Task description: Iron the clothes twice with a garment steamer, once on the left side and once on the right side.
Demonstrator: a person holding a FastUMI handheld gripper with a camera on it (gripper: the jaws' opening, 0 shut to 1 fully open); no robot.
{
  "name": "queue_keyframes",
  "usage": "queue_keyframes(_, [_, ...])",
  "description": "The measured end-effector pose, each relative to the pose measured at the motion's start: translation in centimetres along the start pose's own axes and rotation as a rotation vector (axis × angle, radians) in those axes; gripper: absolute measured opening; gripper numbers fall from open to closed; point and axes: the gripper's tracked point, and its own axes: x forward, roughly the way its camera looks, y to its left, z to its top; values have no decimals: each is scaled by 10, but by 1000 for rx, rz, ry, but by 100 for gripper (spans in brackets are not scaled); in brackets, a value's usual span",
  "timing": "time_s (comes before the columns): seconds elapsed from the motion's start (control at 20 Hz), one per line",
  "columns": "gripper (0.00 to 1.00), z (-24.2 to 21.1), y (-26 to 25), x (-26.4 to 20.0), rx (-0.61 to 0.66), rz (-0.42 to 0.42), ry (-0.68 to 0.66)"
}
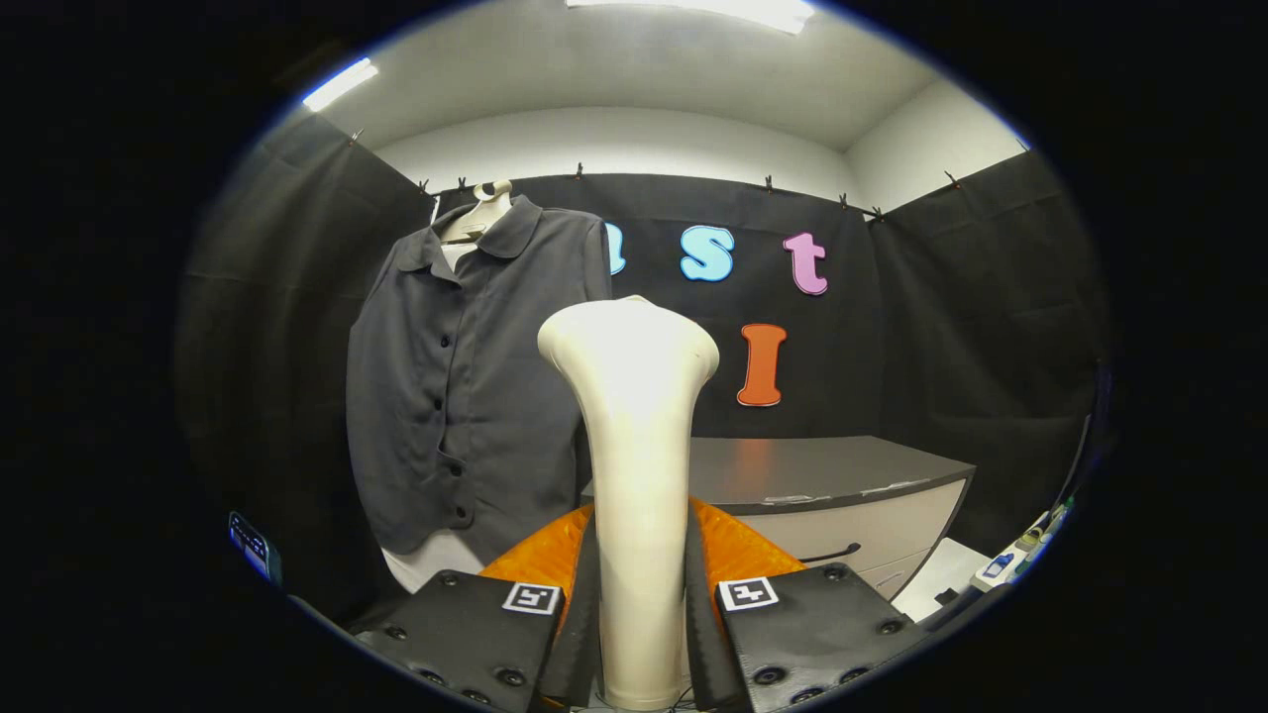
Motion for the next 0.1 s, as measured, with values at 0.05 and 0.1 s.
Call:
queue_keyframes(0.05, [44, 0, -1, 0, 0, -2, 0])
queue_keyframes(0.1, [44, 0, -1, 0, 1, -5, 0])
